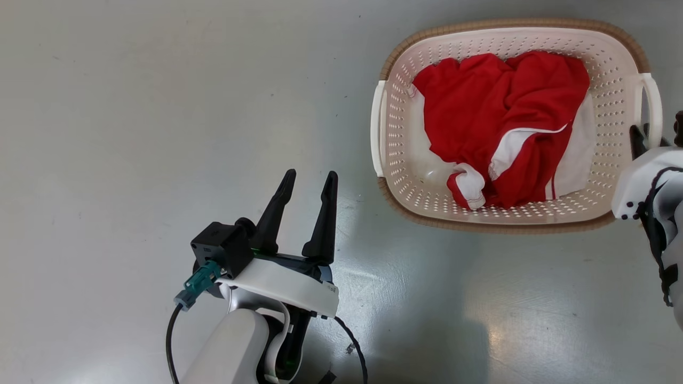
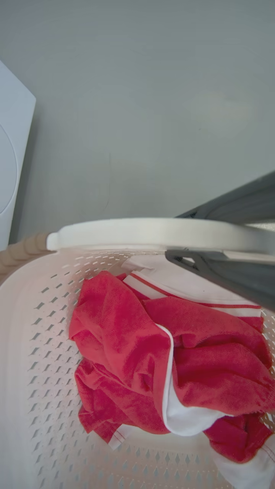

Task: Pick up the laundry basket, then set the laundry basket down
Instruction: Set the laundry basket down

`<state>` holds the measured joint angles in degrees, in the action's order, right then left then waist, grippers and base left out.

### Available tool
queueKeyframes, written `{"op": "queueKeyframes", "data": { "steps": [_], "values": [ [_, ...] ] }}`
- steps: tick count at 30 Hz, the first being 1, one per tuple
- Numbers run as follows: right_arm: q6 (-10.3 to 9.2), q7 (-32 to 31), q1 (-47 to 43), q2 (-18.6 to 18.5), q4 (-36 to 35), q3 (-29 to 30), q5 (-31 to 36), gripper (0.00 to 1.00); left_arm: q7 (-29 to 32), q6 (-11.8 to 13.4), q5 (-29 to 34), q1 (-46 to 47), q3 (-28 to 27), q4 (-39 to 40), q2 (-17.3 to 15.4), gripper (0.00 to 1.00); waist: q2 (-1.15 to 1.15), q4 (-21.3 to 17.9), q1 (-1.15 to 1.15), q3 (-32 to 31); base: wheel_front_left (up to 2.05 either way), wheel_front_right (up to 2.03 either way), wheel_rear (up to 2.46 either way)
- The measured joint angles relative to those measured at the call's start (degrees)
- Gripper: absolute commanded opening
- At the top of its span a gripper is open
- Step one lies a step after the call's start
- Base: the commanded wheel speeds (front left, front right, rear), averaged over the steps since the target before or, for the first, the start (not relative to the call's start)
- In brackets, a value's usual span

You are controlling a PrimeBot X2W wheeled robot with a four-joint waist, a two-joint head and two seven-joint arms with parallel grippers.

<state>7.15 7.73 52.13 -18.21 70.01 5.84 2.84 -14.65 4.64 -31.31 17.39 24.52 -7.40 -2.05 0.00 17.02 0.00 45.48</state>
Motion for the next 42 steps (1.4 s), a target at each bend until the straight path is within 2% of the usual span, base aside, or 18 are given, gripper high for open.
{"op": "queueKeyframes", "data": {
  "steps": [19, 42],
  "values": [
    [0.48, 0.01, 0.02, 1.34, 2.33, -0.41, -2.93, 0.0, 0.0, 0.4, -0.38, 0.71, 0.0, 0.02, 0.02, 1.0, 0.0, -1.06, 0.0, -0.38, 0.0, 0.0, 0.0],
    [0.47, 1.36, -0.18, 4.99, 3.13, 5.61, -3.36, 0.0, 0.0, 0.41, -0.35, 0.77, -0.13, -0.13, 0.02, 1.0, 0.0, -2.42, 0.0, -0.25, 0.0, 0.0, 0.0]
  ]
}}
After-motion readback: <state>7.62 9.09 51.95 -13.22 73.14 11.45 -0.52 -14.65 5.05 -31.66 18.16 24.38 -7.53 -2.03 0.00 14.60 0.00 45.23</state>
